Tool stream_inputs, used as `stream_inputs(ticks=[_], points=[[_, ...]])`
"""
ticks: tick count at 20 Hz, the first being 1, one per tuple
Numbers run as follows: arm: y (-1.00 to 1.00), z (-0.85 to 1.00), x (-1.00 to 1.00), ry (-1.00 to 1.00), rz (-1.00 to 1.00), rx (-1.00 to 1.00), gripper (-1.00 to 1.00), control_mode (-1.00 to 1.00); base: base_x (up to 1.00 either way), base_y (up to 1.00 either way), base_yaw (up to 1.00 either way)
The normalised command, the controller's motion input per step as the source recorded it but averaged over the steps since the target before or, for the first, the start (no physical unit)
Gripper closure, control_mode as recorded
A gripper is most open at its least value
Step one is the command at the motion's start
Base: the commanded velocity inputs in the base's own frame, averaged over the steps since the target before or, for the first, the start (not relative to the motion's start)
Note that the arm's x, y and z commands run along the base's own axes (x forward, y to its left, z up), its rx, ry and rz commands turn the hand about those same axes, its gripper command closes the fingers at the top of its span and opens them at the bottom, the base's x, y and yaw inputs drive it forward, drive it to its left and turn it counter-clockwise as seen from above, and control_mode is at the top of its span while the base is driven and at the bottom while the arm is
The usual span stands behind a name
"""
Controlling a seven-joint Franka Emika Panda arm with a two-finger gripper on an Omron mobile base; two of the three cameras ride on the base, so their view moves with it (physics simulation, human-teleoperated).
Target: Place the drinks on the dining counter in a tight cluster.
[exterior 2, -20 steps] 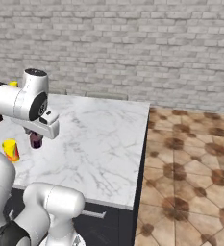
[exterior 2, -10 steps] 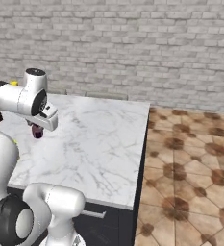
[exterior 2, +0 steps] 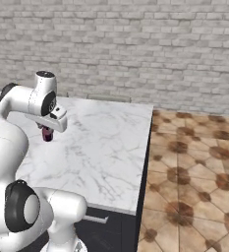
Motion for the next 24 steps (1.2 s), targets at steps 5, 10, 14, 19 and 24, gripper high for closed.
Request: stream_inputs(ticks=[5,10,14,19,24], points=[[-0.14,-0.59,0.0,0.0,0.0,-0.01,1.0,-1.0,0.0,0.0,0.0],[0.0,-0.49,0.04,0.0,0.0,-0.08,1.0,-1.0,0.0,0.0,0.0],[0.0,-0.44,0.46,-0.01,0.0,-0.05,1.0,-1.0,0.0,0.0,0.0],[0.0,-0.07,0.38,-0.01,0.04,0.0,1.0,-1.0,0.0,0.0,0.0],[0.05,0.0,0.46,0.01,0.02,0.0,1.0,-1.0,0.0,0.0,0.0]])
